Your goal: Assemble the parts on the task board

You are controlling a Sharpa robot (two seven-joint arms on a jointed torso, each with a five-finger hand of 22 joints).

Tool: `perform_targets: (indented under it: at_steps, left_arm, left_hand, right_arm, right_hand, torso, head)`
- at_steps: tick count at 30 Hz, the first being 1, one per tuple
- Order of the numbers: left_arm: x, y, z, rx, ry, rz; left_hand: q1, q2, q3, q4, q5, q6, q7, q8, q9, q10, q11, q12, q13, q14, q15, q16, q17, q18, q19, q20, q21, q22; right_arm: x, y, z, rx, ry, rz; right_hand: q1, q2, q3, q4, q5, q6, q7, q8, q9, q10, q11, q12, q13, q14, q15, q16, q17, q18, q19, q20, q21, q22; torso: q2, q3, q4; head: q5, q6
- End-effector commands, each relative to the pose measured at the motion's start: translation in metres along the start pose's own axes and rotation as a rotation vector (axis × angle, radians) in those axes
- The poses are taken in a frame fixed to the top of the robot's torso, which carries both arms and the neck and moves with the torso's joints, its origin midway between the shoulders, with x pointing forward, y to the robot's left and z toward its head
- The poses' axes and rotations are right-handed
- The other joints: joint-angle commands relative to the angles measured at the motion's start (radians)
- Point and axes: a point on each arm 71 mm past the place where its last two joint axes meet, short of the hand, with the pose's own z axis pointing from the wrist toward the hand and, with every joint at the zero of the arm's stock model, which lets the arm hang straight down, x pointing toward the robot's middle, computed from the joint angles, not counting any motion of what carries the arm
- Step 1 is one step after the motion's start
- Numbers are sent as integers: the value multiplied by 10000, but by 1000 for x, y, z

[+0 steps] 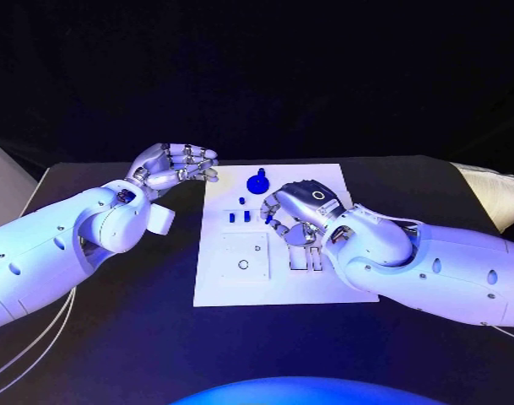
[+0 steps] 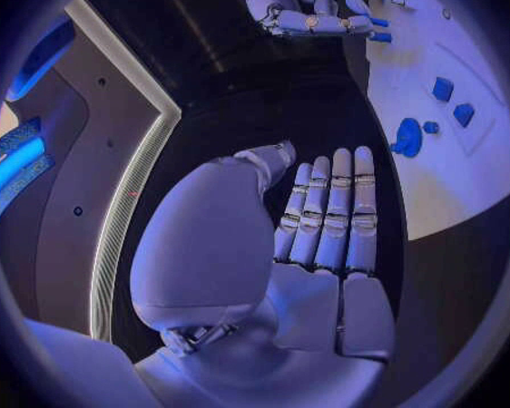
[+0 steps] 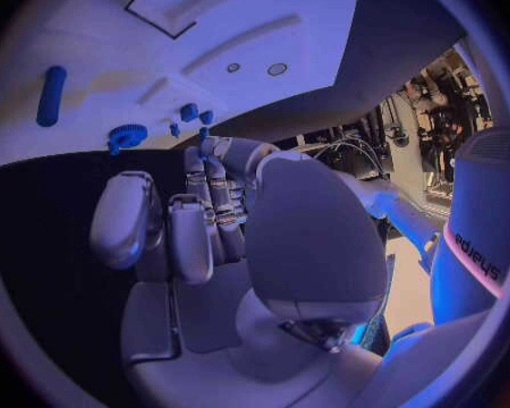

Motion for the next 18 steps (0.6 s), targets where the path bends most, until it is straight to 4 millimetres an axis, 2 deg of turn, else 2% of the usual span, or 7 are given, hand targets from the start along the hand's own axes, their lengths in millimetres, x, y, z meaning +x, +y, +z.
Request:
perform_targets:
  at_steps: [1, 3, 18]
  left_arm:
    - [1, -2, 0, 178, -134, -129]
    - [1, -2, 0, 182, -136, -134]
    - [1, -2, -1, 145, -115, -139]
  left_hand:
    - [96, 8, -52, -33, 4, -20, 81, -52, -8, 17, 46, -41, 9, 16, 24, -62, 16, 107, 71, -7, -58, -17]
    - [96, 8, -52, -33, 4, -20, 81, -52, -8, 17, 46, -41, 9, 16, 24, -62, 16, 107, 71, -7, -58, -17]
    - [119, 7, -67, -41, 4, -18, 89, -63, -19, 17, 50, -56, 13, 68, 15, -68, 62, 116, 129, -15, -63, -26]
  right_arm:
    - [6, 6, -1, -353, -153, -576]
    - [12, 10, -1, -394, -50, -587]
    - [36, 21, -1, -358, 437, -620]
  right_hand:
    - [0, 51, 42, 6, 37, 83, -6, 65, 14, 330, -252, 62, 8, 434, -72, 51, 3, -81, 55, -35, 6, 3]
    - [1, 49, 45, 1, 42, 83, -7, 65, 16, 331, -253, 59, 7, 432, -73, 44, -10, -79, 53, -36, -3, -5]
    - [-1, 46, 49, -4, 45, 82, -7, 64, 17, 331, -253, 52, 5, 431, -74, 42, -15, -75, 49, -38, -22, -21]
  torso:
    - [11, -11, 18]
    - [16, -3, 0]
    - [25, 13, 5]
  head:
    - [79, -66]
    - [137, -109]
    - [422, -394]
